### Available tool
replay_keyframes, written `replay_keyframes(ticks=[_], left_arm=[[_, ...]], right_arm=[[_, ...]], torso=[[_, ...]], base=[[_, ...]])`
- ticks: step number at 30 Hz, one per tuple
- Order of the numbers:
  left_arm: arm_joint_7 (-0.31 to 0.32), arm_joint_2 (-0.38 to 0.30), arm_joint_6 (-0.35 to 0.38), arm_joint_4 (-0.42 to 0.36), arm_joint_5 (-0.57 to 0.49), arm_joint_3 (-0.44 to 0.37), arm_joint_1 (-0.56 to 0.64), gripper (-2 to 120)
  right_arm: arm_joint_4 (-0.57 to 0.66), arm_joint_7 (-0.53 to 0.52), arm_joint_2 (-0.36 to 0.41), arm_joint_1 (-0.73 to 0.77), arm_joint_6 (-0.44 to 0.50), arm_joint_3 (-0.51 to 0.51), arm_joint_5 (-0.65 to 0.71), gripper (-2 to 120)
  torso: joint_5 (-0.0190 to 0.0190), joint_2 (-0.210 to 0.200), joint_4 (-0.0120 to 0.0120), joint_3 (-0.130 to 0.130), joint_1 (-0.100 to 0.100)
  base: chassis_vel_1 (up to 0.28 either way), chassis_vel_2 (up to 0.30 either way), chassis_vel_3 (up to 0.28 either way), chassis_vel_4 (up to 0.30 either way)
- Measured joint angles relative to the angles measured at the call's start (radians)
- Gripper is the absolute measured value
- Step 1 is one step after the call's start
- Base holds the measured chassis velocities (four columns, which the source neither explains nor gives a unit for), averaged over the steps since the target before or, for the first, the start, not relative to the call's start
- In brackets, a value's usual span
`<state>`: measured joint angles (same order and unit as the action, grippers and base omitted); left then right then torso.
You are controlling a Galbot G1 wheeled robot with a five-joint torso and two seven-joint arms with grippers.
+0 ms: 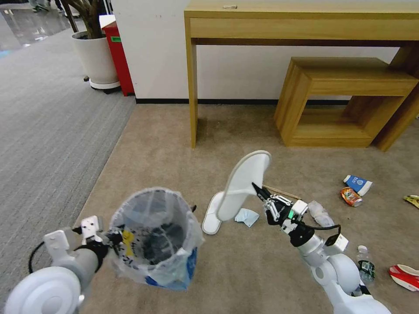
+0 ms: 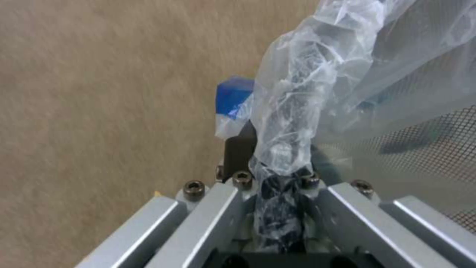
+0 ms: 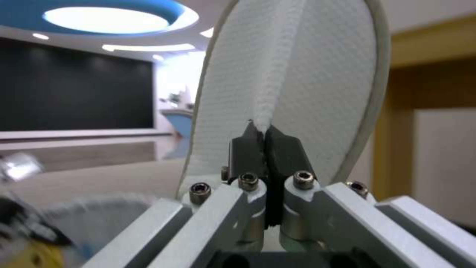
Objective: Pick up the trash bin and place the garbage on the floor into it.
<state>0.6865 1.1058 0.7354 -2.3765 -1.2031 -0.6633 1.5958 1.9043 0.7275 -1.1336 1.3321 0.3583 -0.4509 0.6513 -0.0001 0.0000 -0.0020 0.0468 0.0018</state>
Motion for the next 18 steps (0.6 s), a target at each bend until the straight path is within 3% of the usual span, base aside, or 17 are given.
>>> replay_keyframes(ticks=[8,18], left_arm=[[0.006,-0.015,0.0,0.047,0.006,0.074,-0.018,1],[0.013,-0.022,0.0,0.066,0.012,0.145,-0.026,1]], right_arm=[[0.057,0.046,0.071,-0.094,-0.011,0.078,0.06,0],[0.027,0.081,0.093,-0.218,-0.019,0.163,0.062,0]], torso=[[0.0,0.0,0.0,0.0,0.0],[0.0002,0.0,0.0,0.0,0.0]], base=[[0.0,0.0,0.0,0.0],[0.0,0.0,0.0,0.0]])
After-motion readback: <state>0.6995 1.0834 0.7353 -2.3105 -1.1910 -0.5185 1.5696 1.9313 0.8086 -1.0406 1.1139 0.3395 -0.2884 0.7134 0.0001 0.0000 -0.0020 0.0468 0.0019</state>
